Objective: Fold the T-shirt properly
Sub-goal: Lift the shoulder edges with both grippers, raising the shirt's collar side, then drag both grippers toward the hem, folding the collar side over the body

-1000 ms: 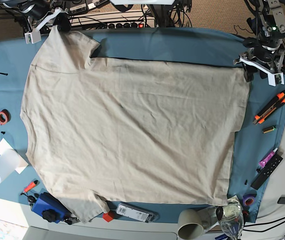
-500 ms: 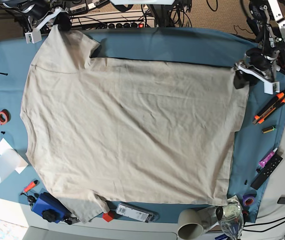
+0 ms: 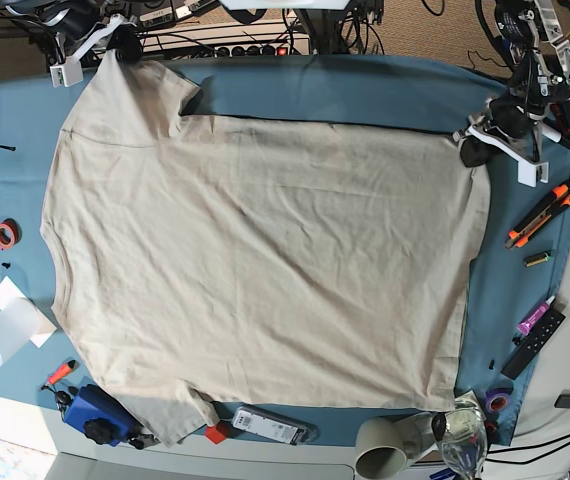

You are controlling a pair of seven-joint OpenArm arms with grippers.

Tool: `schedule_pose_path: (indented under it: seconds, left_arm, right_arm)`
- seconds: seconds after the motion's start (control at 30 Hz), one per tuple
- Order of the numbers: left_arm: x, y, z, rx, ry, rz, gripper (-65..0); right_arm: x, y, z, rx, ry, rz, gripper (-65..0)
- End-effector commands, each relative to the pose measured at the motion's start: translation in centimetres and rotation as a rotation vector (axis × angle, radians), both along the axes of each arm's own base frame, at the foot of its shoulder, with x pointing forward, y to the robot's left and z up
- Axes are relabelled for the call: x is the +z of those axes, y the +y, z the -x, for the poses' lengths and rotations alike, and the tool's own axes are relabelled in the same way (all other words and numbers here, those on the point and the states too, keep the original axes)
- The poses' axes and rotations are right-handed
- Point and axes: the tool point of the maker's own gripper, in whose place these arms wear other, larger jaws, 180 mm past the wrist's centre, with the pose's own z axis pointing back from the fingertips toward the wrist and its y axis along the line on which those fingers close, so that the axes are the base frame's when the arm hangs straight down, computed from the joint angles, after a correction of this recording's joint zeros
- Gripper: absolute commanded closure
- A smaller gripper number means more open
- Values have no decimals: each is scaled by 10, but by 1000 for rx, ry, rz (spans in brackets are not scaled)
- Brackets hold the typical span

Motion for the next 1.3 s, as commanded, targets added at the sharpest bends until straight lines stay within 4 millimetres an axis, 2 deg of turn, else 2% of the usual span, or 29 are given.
schedule_pose_path:
  seconds: [0.0,0.13,0.23,0.4,0.5,0.83,0.97,1.13,1.27]
  left_arm:
    - [-22,-5,29,-43,152,-13,0]
    - [-22,-10,33,-95,164,-16,0]
    - [-14,-10,34,-113,170,-28,0]
    - [10,11,32,-86,122,-97,0]
    - [17,25,42,-97,131,-148,0]
    - [20,33,81,-148,222,-198,0]
    - [30,46,96,-124,233,-243,0]
    - [47,70,103,-59,214,-287,0]
    - [53,61,96,-86,161,-240,0]
  right_arm:
    - [10,-3,-7,-2,-47,4,0]
    - [14,-6,-12,-16,-76,6,0]
    - [21,-15,-14,-33,-97,36,0]
    - [45,-42,-13,-80,-135,107,0]
    - [53,-51,-6,-101,-128,120,0]
    - [52,-46,31,-101,-35,77,0]
    - [54,-42,38,-99,-22,52,0]
    - [57,-43,23,-107,-75,52,0]
    - [56,-46,6,-104,-110,76,0]
